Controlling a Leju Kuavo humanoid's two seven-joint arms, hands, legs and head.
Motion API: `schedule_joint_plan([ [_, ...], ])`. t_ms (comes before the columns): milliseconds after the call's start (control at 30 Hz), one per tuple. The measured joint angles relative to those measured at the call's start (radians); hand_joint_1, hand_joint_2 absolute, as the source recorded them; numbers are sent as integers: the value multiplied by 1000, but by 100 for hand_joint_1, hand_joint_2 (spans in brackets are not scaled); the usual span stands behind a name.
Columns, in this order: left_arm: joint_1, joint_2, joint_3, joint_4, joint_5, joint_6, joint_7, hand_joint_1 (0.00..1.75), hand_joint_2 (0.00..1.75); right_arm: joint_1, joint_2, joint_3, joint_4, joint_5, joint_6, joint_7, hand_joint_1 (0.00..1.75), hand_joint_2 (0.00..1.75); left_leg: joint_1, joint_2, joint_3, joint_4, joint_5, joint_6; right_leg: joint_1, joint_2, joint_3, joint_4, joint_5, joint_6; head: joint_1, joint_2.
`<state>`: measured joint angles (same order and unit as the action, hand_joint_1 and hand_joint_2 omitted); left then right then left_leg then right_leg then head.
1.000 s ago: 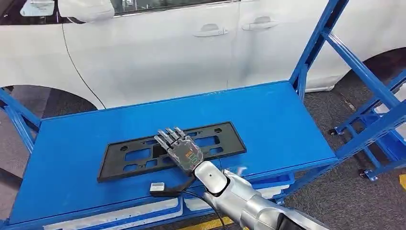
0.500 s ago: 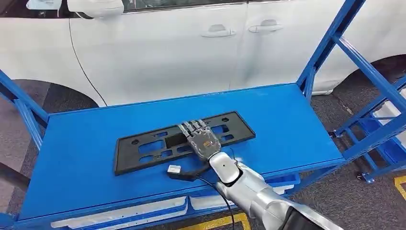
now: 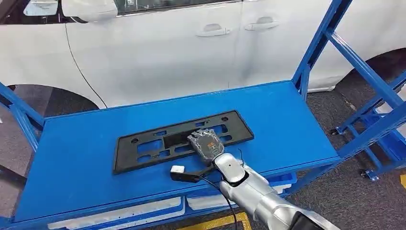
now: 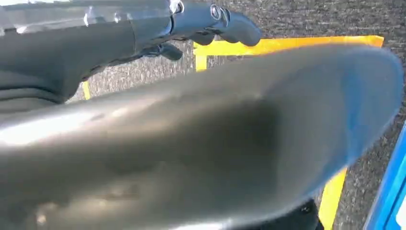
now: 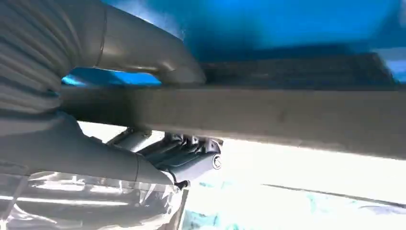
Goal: Take the parts from the cabinet and place them on the table.
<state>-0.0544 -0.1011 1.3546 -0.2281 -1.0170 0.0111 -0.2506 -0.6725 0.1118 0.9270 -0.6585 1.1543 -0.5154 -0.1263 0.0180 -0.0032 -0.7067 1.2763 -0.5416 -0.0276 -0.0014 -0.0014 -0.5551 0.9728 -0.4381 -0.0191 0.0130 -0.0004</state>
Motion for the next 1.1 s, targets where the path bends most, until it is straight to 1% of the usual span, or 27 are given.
schedule_joint_plan([
  [67,-1,2,0,0,0,0,-1,0,0,4,0,-6,-14,-1,2,0,175,175,4,2,89,-188,97,0,-3,3,1,14,-11,7,0,0],
  [100,-2,2,0,0,0,0,-1,0,0,5,0,-7,-19,-3,2,0,175,175,6,4,120,-255,100,0,-3,3,-2,23,-19,14,-2,0],
  [133,-3,2,0,0,0,-2,-1,0,0,5,-3,-10,-21,-3,3,0,175,175,-1,0,122,-258,96,8,5,4,-9,32,-22,19,-4,0],
  [167,-4,2,0,0,0,-2,-2,0,0,7,-3,-11,-28,-6,3,-1,175,175,2,-2,117,-254,97,16,5,5,-12,32,-20,22,0,0],
  [233,-1,2,0,0,0,-2,-3,0,0,11,-6,-17,-39,-29,3,-16,175,175,-3,-3,115,-253,96,27,3,5,-10,28,-19,31,1,0],
  [267,-1,1,0,0,-1,-2,-6,0,0,12,-7,-22,-47,-51,5,-30,175,175,3,-3,118,-261,100,34,3,5,-10,31,-23,37,-1,0],
  [300,-3,1,0,0,-2,-3,-11,0,0,14,-8,-29,-57,-76,14,-44,175,175,4,-2,119,-264,102,40,-1,5,-17,48,-39,43,3,0],
  [333,-4,2,0,0,-2,-4,-17,0,0,15,-9,-35,-69,-106,24,-59,175,175,4,-2,119,-264,102,44,-2,4,-40,97,-72,48,10,0],
  [367,-4,1,0,0,-8,-4,-28,0,0,18,-11,-45,-90,-145,36,-76,175,175,3,-1,118,-263,102,46,-5,4,-89,197,-120,53,9,0],
  [400,-4,1,0,0,-8,-4,-34,0,0,23,-12,-50,-104,-170,46,-90,175,175,3,0,118,-263,101,48,-5,4,-125,273,-150,56,10,0],
  [433,-4,2,0,0,-8,-5,-41,0,0,28,-15,-56,-124,-198,58,-102,175,175,2,0,118,-263,101,48,-5,4,-158,338,-169,57,10,0],
  [600,-4,2,0,0,-8,-5,-41,0,0,29,-15,-56,-124,-198,58,-102,175,175,2,0,118,-263,101,48,-5,4,-162,345,-170,57,10,0],
  [633,-3,2,0,0,-8,-5,-48,0,0,38,-20,-63,-153,-227,68,-114,175,175,2,0,120,-263,100,48,-5,4,-177,364,-160,56,10,0],
  [667,-5,-4,0,1,-6,-12,-75,0,0,68,-36,-95,-311,-319,89,-136,175,175,-2,-3,126,-264,99,46,7,4,-25,31,-9,20,8,0],
  [700,-7,-5,0,0,1,-15,-91,0,0,83,-40,-109,-366,-345,89,-145,175,175,-5,-4,122,-263,99,37,10,-1,-27,28,-6,20,12,0],
  [767,-4,-5,2,0,6,-19,-109,0,0,114,-53,-132,-446,-382,88,-161,175,175,-3,-3,125,-272,101,25,12,-1,-29,28,-6,16,15,0],
  [800,-4,-5,2,0,11,-17,-112,0,0,126,-60,-145,-484,-396,88,-169,175,175,-8,-4,129,-275,103,18,7,-1,-24,13,1,10,14,0],
  [833,-4,-3,3,0,13,-5,-111,0,0,139,-63,-158,-520,-416,88,-179,175,175,-4,-2,125,-264,92,16,-2,-6,-14,-1,10,10,12,0],
  [867,-5,-3,4,0,13,5,-108,0,0,148,-68,-171,-554,-441,89,-194,175,175,-7,-2,110,-226,60,15,-2,-6,-11,-8,13,2,14,0],
  [900,-5,-3,6,0,13,12,-102,0,0,155,-73,-185,-593,-480,95,-212,175,175,-5,-2,80,-157,20,12,-2,-5,-12,-8,14,0,10,0],
  [933,-5,-3,8,0,14,15,-96,0,0,167,-83,-204,-635,-530,108,-231,175,175,-3,-2,41,-70,-20,9,-1,-6,-11,-8,12,-1,7,0],
  [967,-6,-3,9,0,14,13,-93,0,0,179,-92,-219,-676,-584,125,-254,175,175,-3,-2,6,4,-49,5,-1,-6,-12,-6,11,-2,8,0],
  [1000,-4,-3,10,0,16,10,-92,0,0,192,-105,-240,-723,-647,153,-274,175,175,-2,-1,-15,47,-54,2,0,-6,-12,-5,10,0,7,0],
  [1033,-3,-3,11,0,23,7,-102,0,0,205,-115,-260,-763,-727,185,-302,175,175,0,-1,-8,30,-32,0,-1,-6,-11,-3,7,1,8,0],
  [1067,-3,-2,13,0,32,6,-123,0,0,221,-125,-281,-809,-830,231,-342,175,175,2,-1,20,-30,6,-1,-2,-5,-11,2,3,4,8,0],
  [1100,-5,-2,20,0,51,0,-150,0,0,238,-133,-303,-860,-938,271,-385,175,175,5,0,62,-117,53,-2,-3,-5,-10,10,-2,9,7,0],
])
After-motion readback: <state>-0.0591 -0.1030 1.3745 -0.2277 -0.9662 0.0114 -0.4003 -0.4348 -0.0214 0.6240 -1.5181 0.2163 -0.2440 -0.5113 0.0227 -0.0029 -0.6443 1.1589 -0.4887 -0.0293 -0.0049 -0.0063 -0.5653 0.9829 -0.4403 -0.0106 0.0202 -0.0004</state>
